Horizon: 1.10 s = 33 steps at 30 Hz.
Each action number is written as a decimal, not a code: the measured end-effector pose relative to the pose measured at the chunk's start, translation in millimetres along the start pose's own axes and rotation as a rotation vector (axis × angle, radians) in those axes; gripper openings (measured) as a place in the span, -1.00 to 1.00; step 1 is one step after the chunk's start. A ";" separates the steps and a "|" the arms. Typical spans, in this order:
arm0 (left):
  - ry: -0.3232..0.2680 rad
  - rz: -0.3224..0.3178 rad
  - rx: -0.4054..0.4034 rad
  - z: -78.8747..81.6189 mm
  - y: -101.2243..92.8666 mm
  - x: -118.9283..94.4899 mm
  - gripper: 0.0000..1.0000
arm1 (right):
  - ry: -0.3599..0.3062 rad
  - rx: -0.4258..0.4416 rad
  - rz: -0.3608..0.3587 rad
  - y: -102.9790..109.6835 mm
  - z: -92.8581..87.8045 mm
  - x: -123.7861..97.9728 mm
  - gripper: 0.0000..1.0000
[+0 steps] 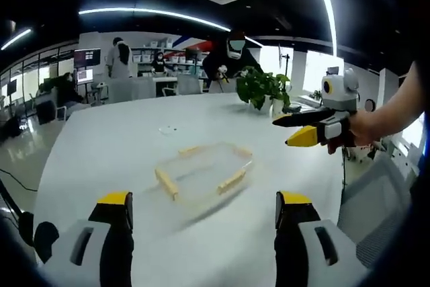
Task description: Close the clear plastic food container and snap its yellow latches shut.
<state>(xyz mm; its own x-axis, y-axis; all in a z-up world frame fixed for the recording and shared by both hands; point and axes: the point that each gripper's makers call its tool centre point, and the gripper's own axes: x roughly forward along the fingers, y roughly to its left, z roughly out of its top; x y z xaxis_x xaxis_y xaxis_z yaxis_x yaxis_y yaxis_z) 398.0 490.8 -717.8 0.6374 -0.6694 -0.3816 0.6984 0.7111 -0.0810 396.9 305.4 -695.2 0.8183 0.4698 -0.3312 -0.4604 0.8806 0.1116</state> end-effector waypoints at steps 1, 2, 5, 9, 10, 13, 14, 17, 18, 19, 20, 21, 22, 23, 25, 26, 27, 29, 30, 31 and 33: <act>0.000 0.000 -0.005 -0.6 -0.1 -1.5 0.76 | -0.001 0.005 0.000 -0.2 0.0 -2.9 0.55; -0.003 0.003 -0.006 -0.6 -0.1 -3.7 0.77 | 0.000 0.004 -0.002 0.1 -0.2 -5.2 0.54; -0.001 0.006 -0.008 -1.5 -1.4 -7.8 0.76 | -0.003 0.010 -0.001 0.4 -2.1 -10.9 0.56; -0.009 0.006 -0.021 -1.9 -3.3 -12.7 0.76 | 0.006 0.002 0.001 2.2 -7.2 -17.3 0.56; -0.012 0.006 -0.024 -1.8 -4.0 -13.3 0.76 | 0.006 0.006 0.002 3.1 -7.0 -18.4 0.56; -0.021 0.003 -0.024 -2.0 -8.1 -16.5 0.76 | -0.001 0.007 0.005 5.3 -4.8 -20.9 0.57; -0.020 0.002 -0.021 -2.6 -8.6 -17.0 0.76 | -0.003 0.012 0.005 5.8 -4.2 -21.3 0.57; -0.018 0.006 -0.026 -3.1 -7.5 -20.5 0.78 | -0.012 0.018 0.007 8.2 -1.8 -24.3 0.57; -0.021 0.009 -0.026 -2.1 -7.2 -22.3 0.78 | -0.016 0.019 0.010 9.4 -1.0 -25.3 0.57; -0.024 0.011 -0.028 -0.9 -7.4 -24.1 0.78 | -0.019 0.020 0.012 9.9 -0.7 -26.0 0.57; -0.027 0.010 -0.031 0.3 -7.9 -25.5 0.78 | -0.018 0.020 0.016 10.1 -1.6 -26.7 0.57; -0.033 0.011 -0.032 2.5 -9.5 -28.1 0.78 | -0.017 0.017 0.019 10.8 -2.0 -28.1 0.56; -0.038 0.011 -0.031 4.0 -10.3 -29.6 0.77 | -0.019 0.014 0.019 11.0 -1.9 -30.9 0.56; -0.042 0.011 -0.031 5.6 -11.7 -31.4 0.77 | -0.021 0.020 0.019 10.1 -2.0 -32.7 0.56; -0.044 0.011 -0.031 5.6 -12.2 -32.5 0.77 | -0.025 0.034 0.015 7.7 -2.9 -37.0 0.56; -0.046 0.011 -0.027 5.8 -12.4 -33.8 0.77 | -0.028 0.038 0.015 6.9 -3.4 -38.6 0.56; -0.045 0.012 -0.025 5.5 -12.1 -34.6 0.77 | -0.025 0.042 0.017 7.2 -4.4 -41.1 0.56; -0.041 0.015 -0.026 4.6 -9.7 -37.4 0.76 | -0.021 0.031 0.023 8.5 -5.3 -44.8 0.56; -0.042 0.017 -0.028 4.6 -8.8 -39.5 0.76 | -0.020 0.025 0.025 8.9 -6.1 -47.5 0.56; -0.043 0.016 -0.029 4.5 -8.8 -40.8 0.76 | -0.019 0.020 0.024 8.9 -6.3 -49.3 0.57; -0.043 0.017 -0.029 4.4 -8.7 -42.1 0.75 | -0.021 0.012 0.021 8.6 -5.9 -53.1 0.57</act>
<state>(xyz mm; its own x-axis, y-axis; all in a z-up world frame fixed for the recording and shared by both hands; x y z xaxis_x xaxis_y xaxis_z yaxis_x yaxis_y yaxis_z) 366.6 511.8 -696.9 0.6630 -0.6651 -0.3438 0.6777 0.7283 -0.1020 347.5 287.7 -682.2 0.8158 0.4891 -0.3085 -0.4734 0.8713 0.1294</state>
